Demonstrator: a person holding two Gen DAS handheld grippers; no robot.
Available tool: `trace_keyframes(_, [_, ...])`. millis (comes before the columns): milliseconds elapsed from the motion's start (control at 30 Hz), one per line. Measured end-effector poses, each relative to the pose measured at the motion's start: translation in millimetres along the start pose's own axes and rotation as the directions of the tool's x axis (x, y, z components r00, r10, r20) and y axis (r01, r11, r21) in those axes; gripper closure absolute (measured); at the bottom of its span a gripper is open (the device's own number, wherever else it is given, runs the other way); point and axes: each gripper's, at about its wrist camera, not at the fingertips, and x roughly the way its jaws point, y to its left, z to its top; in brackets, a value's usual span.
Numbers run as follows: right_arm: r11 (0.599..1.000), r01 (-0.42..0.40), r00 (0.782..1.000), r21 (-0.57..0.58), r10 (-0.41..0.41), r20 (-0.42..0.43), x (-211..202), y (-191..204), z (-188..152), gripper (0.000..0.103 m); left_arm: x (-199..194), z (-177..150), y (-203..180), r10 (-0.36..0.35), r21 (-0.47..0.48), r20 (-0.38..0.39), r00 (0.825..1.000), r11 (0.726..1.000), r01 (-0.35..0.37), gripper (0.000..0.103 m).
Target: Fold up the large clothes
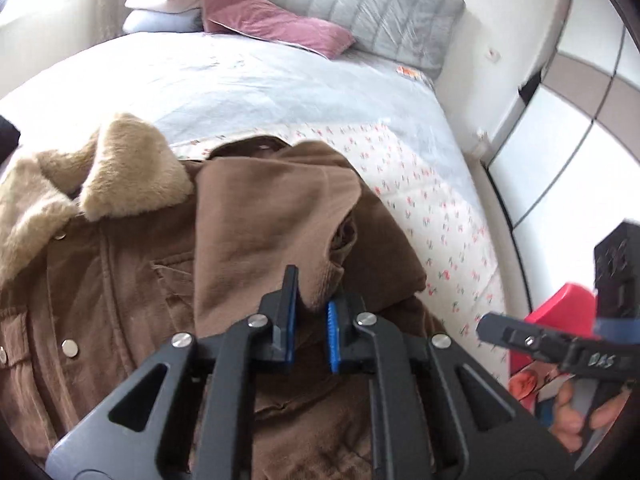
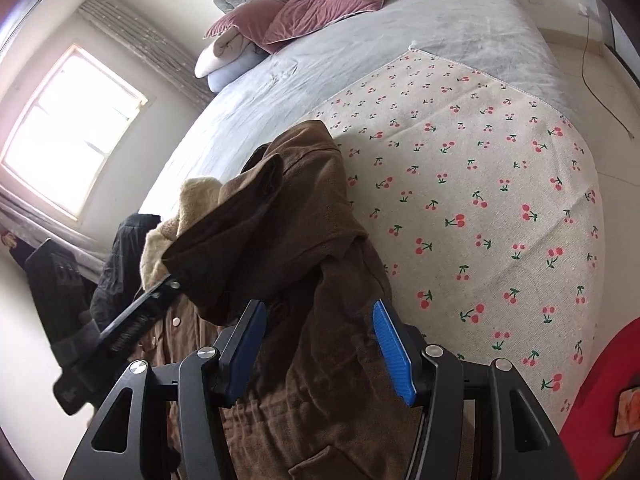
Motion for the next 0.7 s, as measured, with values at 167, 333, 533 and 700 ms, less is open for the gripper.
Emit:
trace_keyframes(167, [1.000, -0.001, 1.000, -0.007, 0.001, -0.018, 7, 3, -2, 0.046, -52, -7, 81, 0.028, -0.248, 0.079, 0.996, 0.969, -0.007, 0.089])
trace_keyframes(333, [1.000, -0.004, 1.000, -0.002, 0.004, -0.017, 12, 4, -1, 0.046, -60, -36, 145, 0.127, -0.318, -0.035, 0.991, 0.939, -0.131, 0.062])
trace_keyframes(533, [0.999, -0.027, 0.999, 0.040, 0.026, 0.027, 20, -11, 8, 0.046, -45, -38, 167, 0.100, -0.303, -0.072, 0.992, 0.946, -0.118, 0.041])
trace_keyframes(700, [0.999, 0.040, 0.999, -0.036, -0.040, 0.011, 42, -19, 11, 0.046, -4, -12, 172, 0.114, -0.235, -0.124, 0.986, 0.962, -0.141, 0.041])
